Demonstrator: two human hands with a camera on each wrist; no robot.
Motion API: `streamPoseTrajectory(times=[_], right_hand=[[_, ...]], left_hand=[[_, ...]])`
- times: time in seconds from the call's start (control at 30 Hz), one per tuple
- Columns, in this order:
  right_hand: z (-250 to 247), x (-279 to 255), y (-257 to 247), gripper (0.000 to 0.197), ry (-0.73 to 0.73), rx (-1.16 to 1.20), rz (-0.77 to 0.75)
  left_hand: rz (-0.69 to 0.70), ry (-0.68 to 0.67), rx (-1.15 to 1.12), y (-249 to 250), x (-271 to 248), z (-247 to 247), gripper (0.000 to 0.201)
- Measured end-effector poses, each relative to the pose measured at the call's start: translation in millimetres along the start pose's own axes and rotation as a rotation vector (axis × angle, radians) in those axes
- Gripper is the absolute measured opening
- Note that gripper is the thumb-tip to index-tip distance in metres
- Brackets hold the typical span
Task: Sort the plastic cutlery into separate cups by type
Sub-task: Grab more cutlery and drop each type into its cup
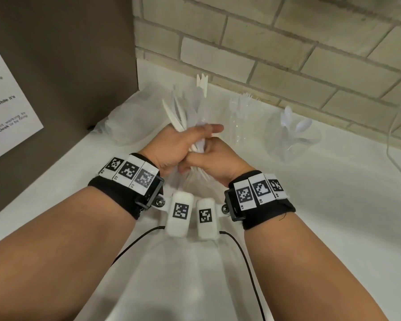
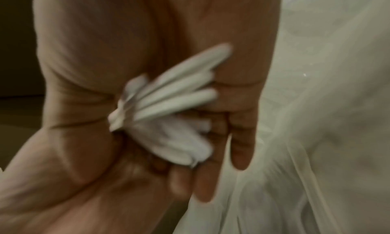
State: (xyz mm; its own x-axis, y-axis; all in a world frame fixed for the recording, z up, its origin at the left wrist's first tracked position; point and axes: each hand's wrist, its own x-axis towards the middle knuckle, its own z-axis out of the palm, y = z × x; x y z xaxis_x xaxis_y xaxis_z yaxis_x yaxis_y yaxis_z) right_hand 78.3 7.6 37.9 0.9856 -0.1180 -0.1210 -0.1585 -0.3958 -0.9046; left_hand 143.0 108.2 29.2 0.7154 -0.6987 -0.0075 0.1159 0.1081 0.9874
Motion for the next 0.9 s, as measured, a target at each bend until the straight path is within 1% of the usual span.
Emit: streamPoseTrajectory(times=[0.07,0.1,0.13,0.17,0.23,0.27,0.3,0.33,0.37,0.4,0.47,0.5,0.53,0.57,0.63,0.7,0.83,0.9], right_hand=[[-13,-3,-3,0.014,0.043,-0.108,0.078],[-20,-3,-4,0.02,0.098,-0.116,0.096],[-27,-3,-8,0.028,0.18,-0.113,0.095],[-32,-2,-11,0.031,0.289,-0.1,0.078],[-37,1,-21,0.025,0.519,-0.043,-0.025],[-38,3,-28,0.02,0.585,-0.016,-0.094],[-38,5,-35,0.015,0.599,0.003,-0.156],[-38,6,-41,0.011,0.561,0.007,-0.209],[-38,6,-47,0.012,0.495,-0.02,-0.241],[-39,6,-51,0.02,0.423,-0.079,-0.249],[-42,8,-53,0.042,0.29,-0.242,-0.207],[-44,8,-53,0.049,0.243,-0.31,-0.171],[-45,10,-51,0.05,0.221,-0.349,-0.153],[-46,11,-49,0.044,0.227,-0.356,-0.157],[-45,11,-48,0.025,0.281,-0.302,-0.194],[-43,11,-47,0.014,0.306,-0.27,-0.204],[-40,9,-43,0.017,0.265,-0.235,-0.176],[-38,9,-42,0.017,0.286,-0.228,-0.182]], left_hand=[[0.011,0.115,-0.224,1,1,-5,0.019],[0.033,0.157,-0.291,2,2,-9,0.014],[0.051,0.185,-0.311,1,3,-13,0.013],[0.056,0.19,-0.314,-1,4,-15,0.014],[0.015,0.161,-0.305,-5,4,-17,0.015],[-0.006,0.124,-0.277,-7,3,-15,0.014],[-0.022,0.081,-0.239,-9,2,-14,0.013],[-0.033,0.037,-0.211,-11,1,-11,0.012],[-0.038,-0.005,-0.2,-13,0,-9,0.011],[-0.039,-0.038,-0.184,-14,0,-7,0.011],[-0.03,-0.069,-0.121,-15,0,-7,0.012],[-0.019,-0.078,-0.089,-16,0,-7,0.012],[-0.007,-0.083,-0.063,-17,0,-7,0.012],[0.006,-0.082,-0.038,-18,1,-8,0.011],[0.034,-0.07,0.016,-20,1,-8,0.012],[0.049,-0.062,0.064,-22,0,-8,0.014],[0.054,-0.046,0.139,-25,2,-6,0.018],[0.061,-0.051,0.142,-27,4,-6,0.021]])
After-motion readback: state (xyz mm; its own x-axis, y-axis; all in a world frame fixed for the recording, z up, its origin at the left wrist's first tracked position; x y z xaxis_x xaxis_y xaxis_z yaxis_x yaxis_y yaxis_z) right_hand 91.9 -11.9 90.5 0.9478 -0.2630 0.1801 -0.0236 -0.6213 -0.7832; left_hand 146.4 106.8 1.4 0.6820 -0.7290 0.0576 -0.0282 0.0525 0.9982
